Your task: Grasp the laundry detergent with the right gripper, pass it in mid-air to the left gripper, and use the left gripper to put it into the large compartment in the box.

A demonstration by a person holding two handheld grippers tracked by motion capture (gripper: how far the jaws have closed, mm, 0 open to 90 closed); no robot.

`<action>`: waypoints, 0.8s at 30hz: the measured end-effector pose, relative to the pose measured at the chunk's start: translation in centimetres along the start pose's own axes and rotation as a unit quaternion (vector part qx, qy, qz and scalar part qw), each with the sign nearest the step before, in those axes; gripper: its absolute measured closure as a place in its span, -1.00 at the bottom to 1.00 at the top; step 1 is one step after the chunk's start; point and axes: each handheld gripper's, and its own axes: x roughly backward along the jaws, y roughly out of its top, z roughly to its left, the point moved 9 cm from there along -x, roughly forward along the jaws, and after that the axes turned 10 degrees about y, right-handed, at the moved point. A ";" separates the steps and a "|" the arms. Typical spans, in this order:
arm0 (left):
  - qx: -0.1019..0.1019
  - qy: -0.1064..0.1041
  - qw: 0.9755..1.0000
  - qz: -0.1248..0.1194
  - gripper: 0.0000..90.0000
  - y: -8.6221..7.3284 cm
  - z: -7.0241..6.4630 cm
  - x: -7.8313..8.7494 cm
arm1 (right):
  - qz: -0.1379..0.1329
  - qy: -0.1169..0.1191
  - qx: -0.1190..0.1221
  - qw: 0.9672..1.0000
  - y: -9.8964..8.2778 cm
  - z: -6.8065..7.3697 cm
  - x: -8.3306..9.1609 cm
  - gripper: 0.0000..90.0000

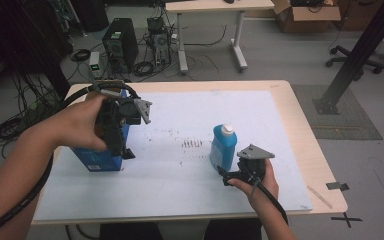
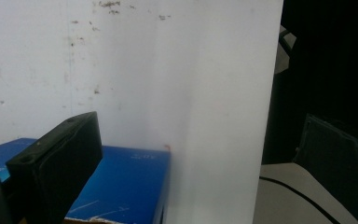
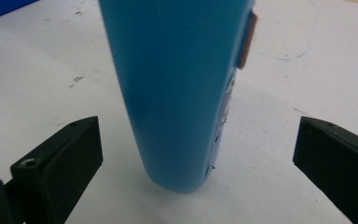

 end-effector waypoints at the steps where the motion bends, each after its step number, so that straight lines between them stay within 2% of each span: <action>1: 0.000 0.001 1.000 0.002 -0.99 0.0 0.0 0.0 | -0.003 -0.004 -0.002 1.000 -0.1 -0.1 -0.1 -0.96; 5: -0.002 0.001 1.000 0.012 -0.99 -0.1 0.0 0.0 | -0.023 -0.024 -0.003 0.999 0.2 -0.2 -0.1 -0.99; 11: -0.002 -0.001 1.000 0.017 -0.99 0.0 0.1 -0.1 | -0.038 -0.024 -0.001 0.999 0.5 0.4 -1.0 -0.99; 15: -0.001 -0.002 1.000 0.018 -0.99 0.0 0.0 -0.2 | -0.054 -0.042 -0.007 0.998 0.8 0.3 -1.5 -0.99; 18: -0.007 0.001 1.000 0.020 -0.99 -0.1 0.1 -0.3 | -0.063 -0.049 -0.012 0.997 1.0 0.2 -1.6 -0.99; 24: -0.002 0.000 1.000 0.020 -0.99 -0.2 0.2 -0.4 | -0.073 -0.056 -0.020 0.996 1.2 -0.1 -1.8 -0.99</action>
